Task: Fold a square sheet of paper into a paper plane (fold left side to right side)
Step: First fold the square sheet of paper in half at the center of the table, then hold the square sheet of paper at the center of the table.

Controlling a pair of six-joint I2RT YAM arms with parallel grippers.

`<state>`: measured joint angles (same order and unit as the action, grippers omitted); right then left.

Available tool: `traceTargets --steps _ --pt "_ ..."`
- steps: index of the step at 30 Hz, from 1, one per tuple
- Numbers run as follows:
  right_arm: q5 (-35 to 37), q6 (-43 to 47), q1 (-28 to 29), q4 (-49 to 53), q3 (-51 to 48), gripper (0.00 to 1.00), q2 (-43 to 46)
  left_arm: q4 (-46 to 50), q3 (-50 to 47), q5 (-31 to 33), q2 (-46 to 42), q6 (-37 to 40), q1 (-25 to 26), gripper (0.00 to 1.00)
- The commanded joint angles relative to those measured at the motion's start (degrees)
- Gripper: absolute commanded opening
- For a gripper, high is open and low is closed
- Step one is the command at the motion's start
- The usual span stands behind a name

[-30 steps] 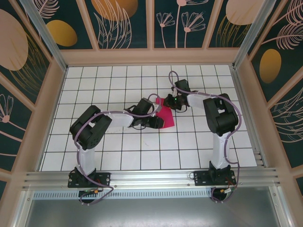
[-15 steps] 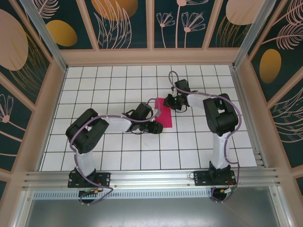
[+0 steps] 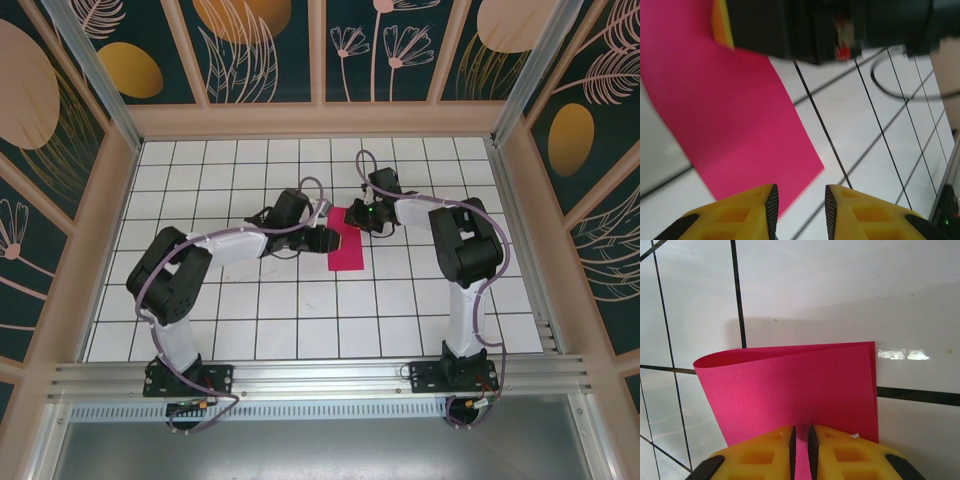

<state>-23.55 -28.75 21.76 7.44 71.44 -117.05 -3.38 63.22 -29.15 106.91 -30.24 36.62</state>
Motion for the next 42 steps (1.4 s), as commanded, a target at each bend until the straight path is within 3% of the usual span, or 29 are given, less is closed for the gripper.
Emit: traceTargets --steps 1,9,16,19,22,24,27,33,42 --pt "2.39 1.42 1.01 5.13 -0.87 0.21 -3.02 0.84 2.91 -0.64 5.49 -0.34 -0.06 0.33" --pt "1.72 1.59 1.01 3.31 -1.06 0.21 -1.65 -0.09 3.94 -0.07 9.96 -0.97 0.07 0.33" --pt "1.98 1.86 0.75 2.75 0.19 0.23 3.02 2.0 2.52 4.14 10.95 0.01 0.75 0.32" --pt "3.09 1.93 0.37 2.65 -0.03 0.28 7.62 1.37 0.93 4.86 11.12 -0.85 1.14 0.32" --pt "4.95 2.37 -0.04 3.7 -0.84 0.41 12.39 0.71 -0.02 5.11 11.1 -1.63 1.49 0.32" --pt "5.61 2.82 -0.12 4.39 -2.77 0.45 15.43 0.57 -0.12 5.22 11.08 -1.96 1.68 0.32" --pt "4.49 2.25 0.09 4.0 -7.73 0.43 20.0 0.64 0.1 5.46 11.05 -2.28 1.81 0.32" --pt "-0.18 -2.77 2.65 -1.76 -20.2 0.27 26.25 1.18 0.67 5.72 10.43 -2.37 2.02 0.32" --pt "0.04 -6.71 4.83 -7.59 -26.07 0.2 21.24 1.36 1.55 5.51 10.34 -2.63 1.98 0.32"
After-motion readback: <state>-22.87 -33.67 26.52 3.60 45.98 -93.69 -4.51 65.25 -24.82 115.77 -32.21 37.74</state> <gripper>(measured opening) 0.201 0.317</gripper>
